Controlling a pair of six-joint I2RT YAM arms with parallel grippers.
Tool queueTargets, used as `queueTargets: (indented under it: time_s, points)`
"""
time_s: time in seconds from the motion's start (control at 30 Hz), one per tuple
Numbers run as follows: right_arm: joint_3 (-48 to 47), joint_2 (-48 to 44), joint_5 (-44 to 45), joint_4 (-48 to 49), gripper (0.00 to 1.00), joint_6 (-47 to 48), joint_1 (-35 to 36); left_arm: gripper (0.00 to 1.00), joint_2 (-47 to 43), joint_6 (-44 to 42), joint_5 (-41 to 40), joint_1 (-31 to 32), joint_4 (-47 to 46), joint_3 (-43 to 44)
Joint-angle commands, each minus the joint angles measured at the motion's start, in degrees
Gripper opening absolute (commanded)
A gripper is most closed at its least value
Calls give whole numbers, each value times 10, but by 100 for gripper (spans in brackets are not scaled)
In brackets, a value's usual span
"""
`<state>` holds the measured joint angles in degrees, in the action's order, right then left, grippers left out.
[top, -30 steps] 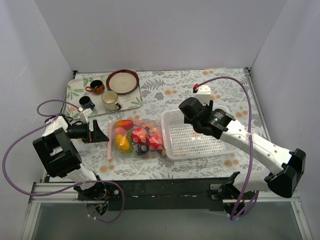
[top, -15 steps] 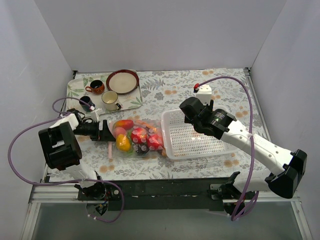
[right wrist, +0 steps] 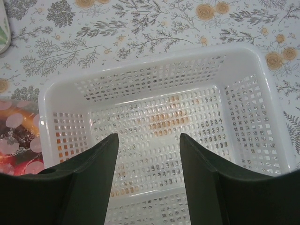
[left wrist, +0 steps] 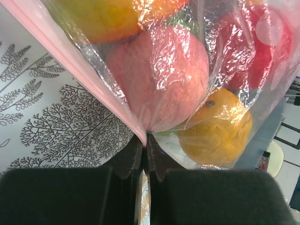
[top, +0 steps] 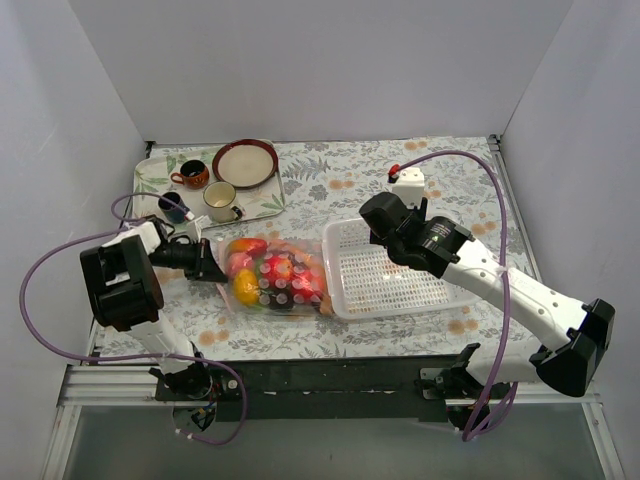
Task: Open the zip-top bag and remove the fake food
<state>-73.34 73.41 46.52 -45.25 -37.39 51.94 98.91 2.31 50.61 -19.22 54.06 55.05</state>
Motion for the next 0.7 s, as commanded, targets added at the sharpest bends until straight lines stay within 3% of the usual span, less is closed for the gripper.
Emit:
queueTargets:
  time_s: [0.0,0.3,0.5,0.67]
  points:
    - [-22,2,17,4,63,-9,2,0,-21,-36,6,1,27,46]
    - [-21,-7,-16,79,63,54,3,0,-62,-132,64,23,248,272]
    - [-36,-6,-85,164,64,129,3,2,-128,-108,44,135,252,392]
    - [-34,-9,-126,196,65,160,3,6,-144,-90,62,183,253,480]
